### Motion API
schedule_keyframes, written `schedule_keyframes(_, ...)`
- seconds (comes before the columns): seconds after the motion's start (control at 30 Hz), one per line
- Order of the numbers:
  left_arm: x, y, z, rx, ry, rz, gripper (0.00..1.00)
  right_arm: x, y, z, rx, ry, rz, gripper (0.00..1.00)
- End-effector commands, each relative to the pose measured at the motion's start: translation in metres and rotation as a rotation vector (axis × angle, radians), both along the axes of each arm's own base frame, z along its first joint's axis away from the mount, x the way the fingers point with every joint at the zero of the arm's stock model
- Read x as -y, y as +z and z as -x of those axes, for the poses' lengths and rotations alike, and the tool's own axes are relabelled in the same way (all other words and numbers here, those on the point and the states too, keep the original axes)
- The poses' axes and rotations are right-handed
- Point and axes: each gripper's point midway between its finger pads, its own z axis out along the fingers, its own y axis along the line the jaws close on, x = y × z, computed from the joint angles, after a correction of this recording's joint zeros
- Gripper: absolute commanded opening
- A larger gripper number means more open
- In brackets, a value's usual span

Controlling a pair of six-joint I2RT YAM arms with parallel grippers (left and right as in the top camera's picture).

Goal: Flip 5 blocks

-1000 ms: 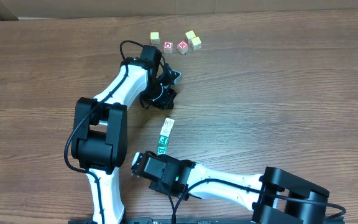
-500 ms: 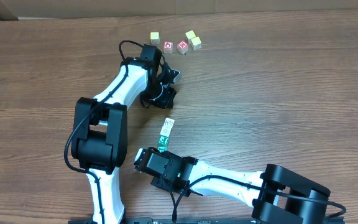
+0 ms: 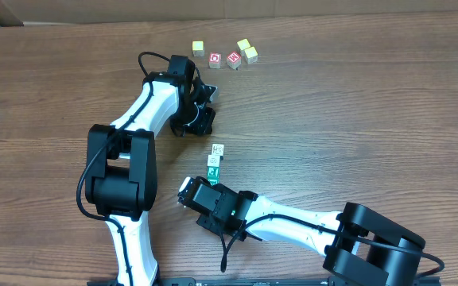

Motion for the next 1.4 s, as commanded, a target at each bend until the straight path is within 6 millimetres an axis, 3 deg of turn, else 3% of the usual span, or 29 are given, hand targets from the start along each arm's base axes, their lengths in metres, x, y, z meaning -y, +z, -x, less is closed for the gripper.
schedule_keyframes(0.0,0.004,0.0,-0.004,0.009,0.009,0.018,0.04,0.003,-0.004,0.0,-0.004,-0.012,0.004,0.04)
schedule_keyframes(0.23,0.003,0.009,-0.017,0.045,0.072,0.032,0.04,0.0,0.005,-0.001,-0.004,-0.015,0.0,0.04)
schedule_keyframes(0.47,-0.025,0.069,-0.033,0.102,0.322,0.078,0.04,-0.006,0.079,-0.022,-0.045,-0.245,-0.158,0.04)
schedule_keyframes(0.57,-0.037,0.086,-0.023,0.093,0.357,0.069,0.04,0.008,0.106,-0.042,-0.078,-0.418,-0.249,0.04)
schedule_keyframes(0.67,-0.04,0.087,-0.008,0.036,0.362,0.054,0.04,0.034,0.116,-0.068,-0.125,-0.622,-0.305,0.05)
schedule_keyframes(0.8,-0.033,0.069,0.014,-0.049,0.344,0.029,0.04,0.063,0.108,-0.095,-0.181,-0.783,-0.321,0.05)
schedule_keyframes(0.93,-0.027,0.046,0.034,-0.106,0.335,0.011,0.04,0.083,0.087,-0.109,-0.214,-0.888,-0.291,0.05)
schedule_keyframes(1.2,-0.026,0.013,0.063,-0.178,0.345,-0.022,0.04,0.087,0.031,-0.113,-0.279,-0.95,-0.196,0.05)
schedule_keyframes(1.37,-0.023,0.004,0.076,-0.208,0.332,-0.033,0.04,0.084,0.023,-0.116,-0.279,-0.95,-0.196,0.05)
